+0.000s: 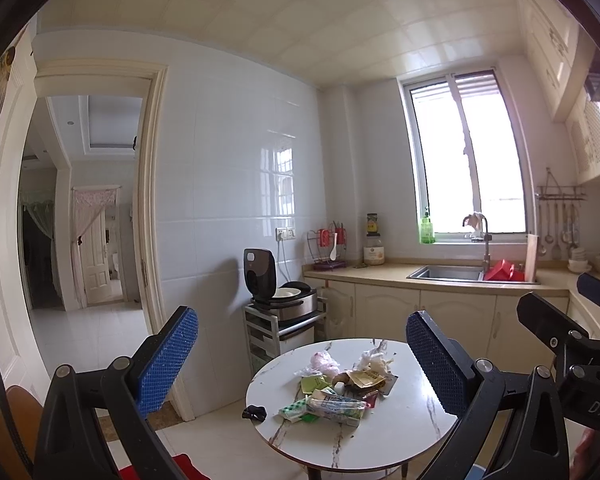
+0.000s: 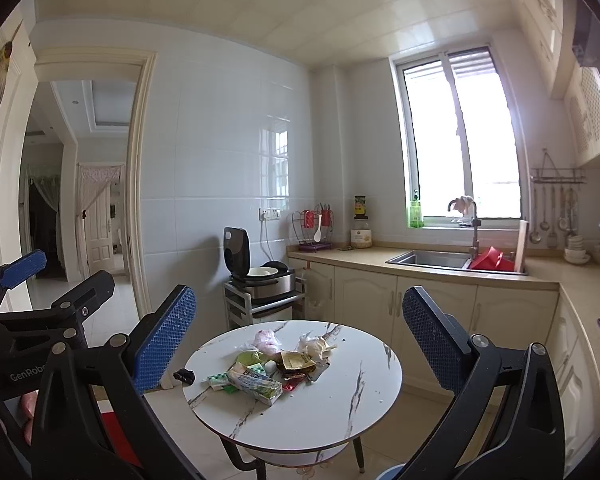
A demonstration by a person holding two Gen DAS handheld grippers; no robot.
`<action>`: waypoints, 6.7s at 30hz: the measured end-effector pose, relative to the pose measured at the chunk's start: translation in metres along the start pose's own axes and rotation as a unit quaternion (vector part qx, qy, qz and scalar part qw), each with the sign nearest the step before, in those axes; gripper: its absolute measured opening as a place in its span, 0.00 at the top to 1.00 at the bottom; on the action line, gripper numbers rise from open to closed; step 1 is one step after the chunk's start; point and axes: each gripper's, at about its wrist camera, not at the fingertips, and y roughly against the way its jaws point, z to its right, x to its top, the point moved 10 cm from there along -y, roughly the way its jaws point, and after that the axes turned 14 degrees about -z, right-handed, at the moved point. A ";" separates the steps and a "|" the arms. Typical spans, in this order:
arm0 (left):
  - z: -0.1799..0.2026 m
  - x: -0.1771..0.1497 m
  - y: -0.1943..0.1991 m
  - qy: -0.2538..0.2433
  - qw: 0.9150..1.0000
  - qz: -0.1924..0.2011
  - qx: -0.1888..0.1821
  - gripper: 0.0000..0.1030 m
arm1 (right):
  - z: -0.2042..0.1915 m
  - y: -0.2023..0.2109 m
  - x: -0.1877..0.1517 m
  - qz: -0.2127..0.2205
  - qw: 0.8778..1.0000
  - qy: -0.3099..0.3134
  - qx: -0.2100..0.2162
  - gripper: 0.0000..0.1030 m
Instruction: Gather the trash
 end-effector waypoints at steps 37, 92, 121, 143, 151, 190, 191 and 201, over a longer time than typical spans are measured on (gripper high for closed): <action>0.000 0.001 -0.006 -0.001 1.000 -0.004 0.001 0.01 | -0.001 0.001 -0.003 -0.002 1.000 -0.002 -0.004 0.00; -0.042 -0.015 -0.166 0.011 0.996 -0.084 0.020 0.01 | 0.007 -0.150 -0.048 -0.114 0.994 0.001 0.002 0.00; -0.146 -0.157 -0.507 0.038 0.933 -0.358 -0.015 0.37 | -0.094 -0.430 -0.219 -0.357 0.905 0.182 0.140 0.05; 0.007 -0.079 -0.406 -0.045 0.945 -0.283 -0.158 0.59 | 0.041 -0.353 -0.164 -0.263 0.948 -0.005 0.180 0.54; 0.217 -0.104 -0.376 -0.146 0.887 -0.316 -0.303 0.59 | 0.226 -0.281 -0.215 -0.268 0.956 -0.110 0.035 0.54; 0.352 -0.144 -0.372 -0.215 0.901 -0.275 -0.256 0.01 | 0.316 -0.192 -0.243 -0.259 0.944 -0.189 -0.073 0.13; 0.338 -0.137 -0.368 -0.212 0.909 -0.262 -0.245 0.01 | 0.301 -0.192 -0.232 -0.253 0.949 -0.178 -0.066 0.13; 0.159 -0.134 -0.388 -0.166 0.942 -0.261 -0.131 0.01 | 0.153 -0.246 -0.175 -0.268 0.961 -0.070 0.018 0.12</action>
